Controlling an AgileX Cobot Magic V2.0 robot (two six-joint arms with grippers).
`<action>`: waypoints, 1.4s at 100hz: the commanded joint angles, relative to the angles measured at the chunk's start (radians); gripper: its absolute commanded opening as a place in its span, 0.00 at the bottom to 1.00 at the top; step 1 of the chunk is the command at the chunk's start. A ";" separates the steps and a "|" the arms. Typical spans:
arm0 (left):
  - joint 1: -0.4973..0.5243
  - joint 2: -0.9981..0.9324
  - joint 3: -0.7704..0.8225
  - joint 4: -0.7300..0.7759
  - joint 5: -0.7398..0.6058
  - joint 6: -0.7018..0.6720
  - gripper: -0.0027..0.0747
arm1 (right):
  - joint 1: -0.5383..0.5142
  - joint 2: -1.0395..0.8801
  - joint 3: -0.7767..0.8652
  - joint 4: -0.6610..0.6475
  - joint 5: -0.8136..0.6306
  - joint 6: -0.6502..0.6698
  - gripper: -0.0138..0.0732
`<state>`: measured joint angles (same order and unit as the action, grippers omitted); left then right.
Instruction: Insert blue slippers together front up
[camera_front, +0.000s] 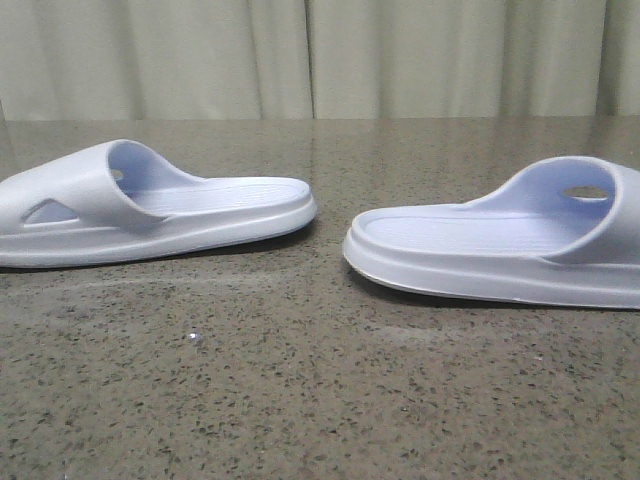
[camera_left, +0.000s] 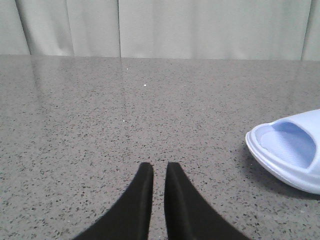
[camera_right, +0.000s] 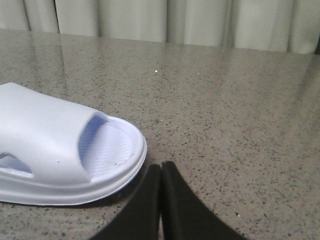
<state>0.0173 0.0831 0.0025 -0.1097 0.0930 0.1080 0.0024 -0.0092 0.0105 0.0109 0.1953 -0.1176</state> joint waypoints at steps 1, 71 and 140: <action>0.001 0.007 0.009 -0.009 -0.066 -0.010 0.05 | -0.005 -0.001 0.020 -0.011 -0.083 -0.002 0.06; 0.001 0.007 0.009 -0.009 -0.066 -0.010 0.05 | -0.005 -0.001 0.020 -0.011 -0.083 -0.002 0.06; 0.001 0.007 0.009 -0.473 -0.093 -0.010 0.05 | -0.005 -0.001 0.020 0.319 -0.169 -0.002 0.06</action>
<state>0.0173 0.0831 0.0025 -0.4503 0.0829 0.1080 0.0024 -0.0092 0.0105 0.2833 0.1196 -0.1176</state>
